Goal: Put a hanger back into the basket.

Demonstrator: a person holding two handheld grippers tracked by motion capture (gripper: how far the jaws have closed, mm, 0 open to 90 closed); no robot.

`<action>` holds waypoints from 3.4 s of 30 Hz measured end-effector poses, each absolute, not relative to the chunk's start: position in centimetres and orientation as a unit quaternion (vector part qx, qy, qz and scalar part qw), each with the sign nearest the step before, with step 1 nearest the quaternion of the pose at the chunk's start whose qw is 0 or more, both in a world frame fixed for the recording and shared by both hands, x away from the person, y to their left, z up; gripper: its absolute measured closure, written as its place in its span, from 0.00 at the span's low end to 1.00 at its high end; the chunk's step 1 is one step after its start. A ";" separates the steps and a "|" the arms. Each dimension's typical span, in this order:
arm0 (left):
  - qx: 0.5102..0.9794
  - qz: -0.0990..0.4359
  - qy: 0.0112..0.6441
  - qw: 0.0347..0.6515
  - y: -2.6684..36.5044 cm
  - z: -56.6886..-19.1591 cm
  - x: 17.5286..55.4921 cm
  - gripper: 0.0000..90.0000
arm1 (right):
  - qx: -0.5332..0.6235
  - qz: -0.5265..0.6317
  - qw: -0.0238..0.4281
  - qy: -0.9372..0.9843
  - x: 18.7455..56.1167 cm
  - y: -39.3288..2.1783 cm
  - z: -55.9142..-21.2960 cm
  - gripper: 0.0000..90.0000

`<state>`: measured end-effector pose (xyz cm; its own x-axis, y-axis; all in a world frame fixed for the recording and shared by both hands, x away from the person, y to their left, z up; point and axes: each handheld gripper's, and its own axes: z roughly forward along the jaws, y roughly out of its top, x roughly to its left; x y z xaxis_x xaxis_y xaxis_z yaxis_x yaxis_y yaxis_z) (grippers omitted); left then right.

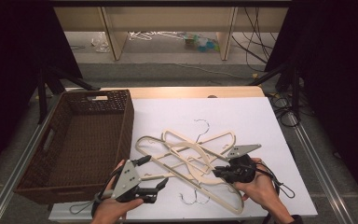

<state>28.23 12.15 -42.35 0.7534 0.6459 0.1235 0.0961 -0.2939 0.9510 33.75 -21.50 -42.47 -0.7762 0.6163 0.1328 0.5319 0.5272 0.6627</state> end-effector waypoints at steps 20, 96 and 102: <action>0.817 0.246 0.206 0.480 6.2 -43.6 35.5 0.33 | 0.298 0.364 0.060 0.881 31.3 -21.2 -41.5 0.95; 0.781 0.240 0.337 0.468 24.5 -25.9 36.6 0.95 | 0.278 0.431 0.134 0.848 30.6 -26.2 -40.2 0.34; 0.751 0.265 0.378 0.472 29.0 -27.4 36.5 0.95 | 0.298 0.434 0.143 0.838 30.7 -26.6 -40.6 0.28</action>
<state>36.55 29.02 -27.43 0.5738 0.8180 0.0399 0.3183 -0.2677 0.9094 30.74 -26.57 -40.57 -0.7813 0.6238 0.0190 0.3760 0.4462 0.8121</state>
